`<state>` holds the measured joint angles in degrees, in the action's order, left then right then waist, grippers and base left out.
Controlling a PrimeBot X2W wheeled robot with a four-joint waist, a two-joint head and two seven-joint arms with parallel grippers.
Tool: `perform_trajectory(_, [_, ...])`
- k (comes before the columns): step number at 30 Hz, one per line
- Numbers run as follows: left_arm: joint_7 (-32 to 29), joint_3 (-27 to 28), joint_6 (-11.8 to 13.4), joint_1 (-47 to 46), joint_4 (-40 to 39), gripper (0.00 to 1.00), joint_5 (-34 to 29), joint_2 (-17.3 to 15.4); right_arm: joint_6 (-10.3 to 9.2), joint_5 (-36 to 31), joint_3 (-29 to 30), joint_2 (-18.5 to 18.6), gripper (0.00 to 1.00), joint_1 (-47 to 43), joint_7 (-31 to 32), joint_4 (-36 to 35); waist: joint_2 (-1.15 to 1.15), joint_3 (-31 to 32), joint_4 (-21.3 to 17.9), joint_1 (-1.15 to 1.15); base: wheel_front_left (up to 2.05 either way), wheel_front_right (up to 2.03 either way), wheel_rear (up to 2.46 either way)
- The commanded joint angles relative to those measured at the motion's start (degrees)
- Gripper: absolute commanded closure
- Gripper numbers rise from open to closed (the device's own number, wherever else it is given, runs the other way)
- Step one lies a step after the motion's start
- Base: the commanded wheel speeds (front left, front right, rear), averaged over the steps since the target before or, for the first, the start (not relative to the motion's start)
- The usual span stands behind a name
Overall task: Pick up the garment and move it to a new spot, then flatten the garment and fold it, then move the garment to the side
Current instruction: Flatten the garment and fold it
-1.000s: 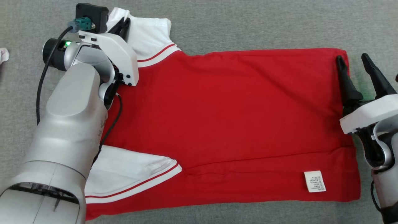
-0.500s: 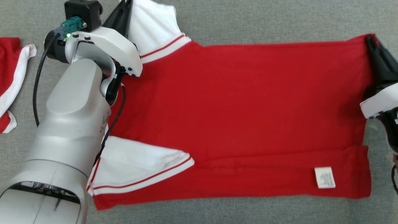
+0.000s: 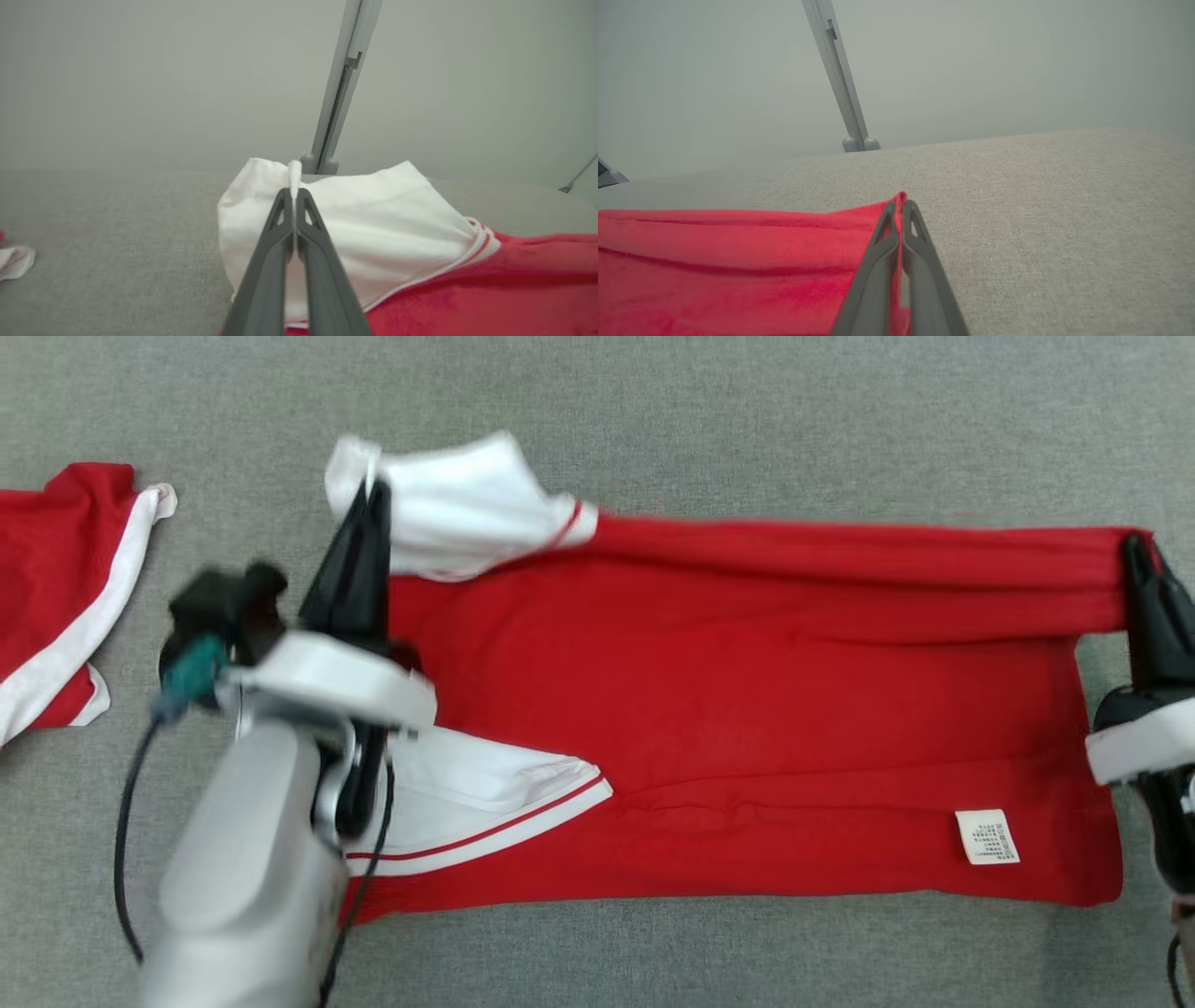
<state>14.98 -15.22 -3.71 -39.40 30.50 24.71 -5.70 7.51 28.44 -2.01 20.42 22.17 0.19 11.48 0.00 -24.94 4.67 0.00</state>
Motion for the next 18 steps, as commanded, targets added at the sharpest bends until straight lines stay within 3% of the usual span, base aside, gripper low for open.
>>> perform_trajectory(1, [0.3,0.9,0.9,3.3,-2.8,1.0,-0.2,-0.5,-0.04,-0.7,0.1,-0.3,1.0,-1.2,-1.1,-0.7,0.0,0.4,0.1,0.0,0.0,0.0,0.0])
perform_trajectory(5, [0.2,1.3,3.2,15.9,-11.5,1.0,0.4,-0.2,-0.04,-0.9,-0.1,-1.6,1.0,-5.6,-3.1,-0.5,0.0,1.6,0.0,0.0,0.0,0.0,0.0])
perform_trajectory(10, [-4.1,-0.8,5.7,28.8,-20.0,1.0,1.3,-0.3,-0.03,-0.4,0.3,-3.2,1.0,-11.0,-5.4,-0.5,0.0,3.2,0.1,0.0,0.0,0.0,0.0])
perform_trajectory(18, [-8.2,-0.9,7.2,35.3,-22.3,1.0,3.3,-1.2,-0.04,-0.5,0.4,-5.8,0.97,-17.2,-7.3,0.8,0.0,4.7,-0.1,0.0,0.0,0.0,0.0])
